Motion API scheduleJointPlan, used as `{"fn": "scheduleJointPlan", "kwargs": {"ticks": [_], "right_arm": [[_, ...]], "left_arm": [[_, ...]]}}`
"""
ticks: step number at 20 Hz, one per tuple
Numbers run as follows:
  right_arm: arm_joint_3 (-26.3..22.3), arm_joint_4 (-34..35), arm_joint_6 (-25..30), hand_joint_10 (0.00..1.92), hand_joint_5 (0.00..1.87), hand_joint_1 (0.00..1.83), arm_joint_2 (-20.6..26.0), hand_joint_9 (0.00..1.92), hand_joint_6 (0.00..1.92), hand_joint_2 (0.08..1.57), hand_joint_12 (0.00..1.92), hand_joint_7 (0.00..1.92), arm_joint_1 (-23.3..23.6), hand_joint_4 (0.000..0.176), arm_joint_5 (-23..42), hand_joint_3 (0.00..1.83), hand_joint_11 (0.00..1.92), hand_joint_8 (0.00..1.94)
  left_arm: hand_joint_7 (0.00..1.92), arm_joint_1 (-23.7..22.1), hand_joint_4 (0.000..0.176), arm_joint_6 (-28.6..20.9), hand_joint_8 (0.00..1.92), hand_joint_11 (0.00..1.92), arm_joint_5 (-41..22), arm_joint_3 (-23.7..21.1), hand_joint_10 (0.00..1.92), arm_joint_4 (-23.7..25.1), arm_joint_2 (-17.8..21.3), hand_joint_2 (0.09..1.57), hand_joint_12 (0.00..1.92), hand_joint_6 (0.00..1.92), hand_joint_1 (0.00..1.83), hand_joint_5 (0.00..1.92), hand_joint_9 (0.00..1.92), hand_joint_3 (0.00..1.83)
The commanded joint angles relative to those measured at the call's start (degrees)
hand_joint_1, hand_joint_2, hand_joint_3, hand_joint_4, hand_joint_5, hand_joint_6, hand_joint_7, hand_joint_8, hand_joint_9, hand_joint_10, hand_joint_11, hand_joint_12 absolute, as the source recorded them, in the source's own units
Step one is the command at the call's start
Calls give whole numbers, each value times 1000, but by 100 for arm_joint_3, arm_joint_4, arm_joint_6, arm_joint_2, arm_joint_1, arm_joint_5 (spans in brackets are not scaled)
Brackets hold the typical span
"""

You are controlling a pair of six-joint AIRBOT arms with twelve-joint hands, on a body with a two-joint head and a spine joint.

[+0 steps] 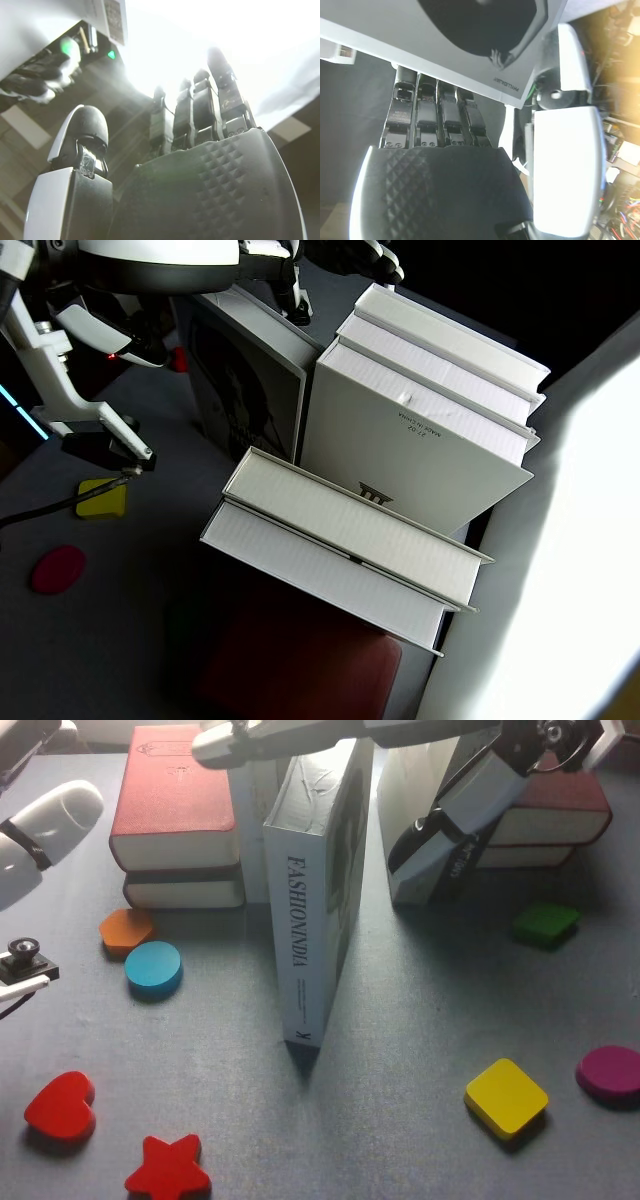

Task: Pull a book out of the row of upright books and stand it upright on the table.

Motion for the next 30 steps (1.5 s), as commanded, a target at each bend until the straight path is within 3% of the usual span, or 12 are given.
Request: {"fn": "scheduleJointPlan", "kwargs": {"ticks": [1, 4, 7, 11, 13, 15, 17, 19, 20, 24, 27, 30], "right_arm": [[28, 521, -32, 0, 0, 839, 69, 0, 0, 894, 0, 0, 54, 54, -210, 0, 0, 0], [25, 1009, -251, 0, 0, 707, 320, 0, 0, 839, 3, 0, 63, 0, -236, 0, 6, 0], [-94, 1869, -717, 0, 0, 836, 787, 0, 0, 952, 0, 0, 17, 31, -239, 12, 0, 0], [-292, 3520, -1634, 0, 0, 652, 1410, 0, 0, 1072, 0, 0, -408, 25, -223, 70, 0, 0], [-411, 5032, -2590, 0, 0, 810, 1726, 0, 0, 1081, 0, 0, -900, 89, -22, 58, 0, 0], [-483, 6356, -3362, 0, 0, 705, 1942, 0, 0, 1062, 0, 0, -1523, 66, 396, 41, 0, 0], [-519, 7409, -3831, 0, 0, 624, 2074, 0, 0, 1092, 0, 0, -2107, 88, 851, 41, 0, 0], [-581, 8558, -4198, 0, 0, 643, 2180, 0, 0, 1137, 0, 0, -2874, 83, 1516, 23, 0, 0], [-601, 8970, -4304, 0, 0, 618, 2191, 0, 0, 1169, 0, 0, -3216, 68, 1864, 27, 0, 0], [-723, 10329, -4459, 0, 0, 613, 2146, 0, 0, 1123, 0, 0, -4617, 37, 3106, 0, 0, 0], [-833, 11010, -4459, 0, 0, 591, 1995, 0, 0, 1182, 0, 0, -5310, 38, 3899, 19, 0, 0], [-999, 11451, -4466, 0, 0, 528, 1957, 0, 0, 1226, 0, 0, -5920, 36, 4551, 23, 0, 0]], "left_arm": [[99, -63, 75, -48, 1, 0, -684, 29, 1, -76, -18, 1374, 706, 0, 226, 184, 68, 2], [103, -55, 63, -48, 0, 0, -711, 17, 3, -92, -19, 1358, 865, 2, 298, 178, 82, 0], [92, -30, 59, -49, 1, 0, -788, -20, 8, -112, -11, 1357, 802, 0, 300, 153, 74, 0], [89, 14, 60, -48, 0, 0, -904, -75, 2, -147, 33, 1360, 606, 1, 354, 155, 51, 1], [65, 72, 40, -48, 4, 0, -994, -122, 1, -216, 67, 1370, 654, 4, 403, 124, 48, 1], [2, 140, 78, -48, 0, 0, -1076, -152, 0, -291, 80, 1359, 452, 8, 364, 61, 1, 1], [0, 164, 79, -48, 0, 0, -1128, -173, 2, -324, 91, 1347, 445, 3, 329, 41, 8, 0], [59, 170, 52, -47, 6, 0, -1180, -186, 24, -350, 90, 1327, 846, 7, 390, 86, 101, 0], [11, 183, 33, -48, 0, 0, -1204, -193, 15, -362, 89, 1344, 673, 5, 438, 54, 29, 1], [0, 188, 52, -96, 0, 0, -1246, -200, 0, -380, 74, 1385, 45, 0, 413, 0, 0, 4], [0, 188, 95, -119, 0, 0, -1261, -236, 0, -336, 80, 1401, 0, 0, 345, 0, 0, 6], [0, 188, 88, -141, 0, 0, -1262, -263, 0, -281, 80, 1389, 0, 0, 271, 0, 0, 0]]}}
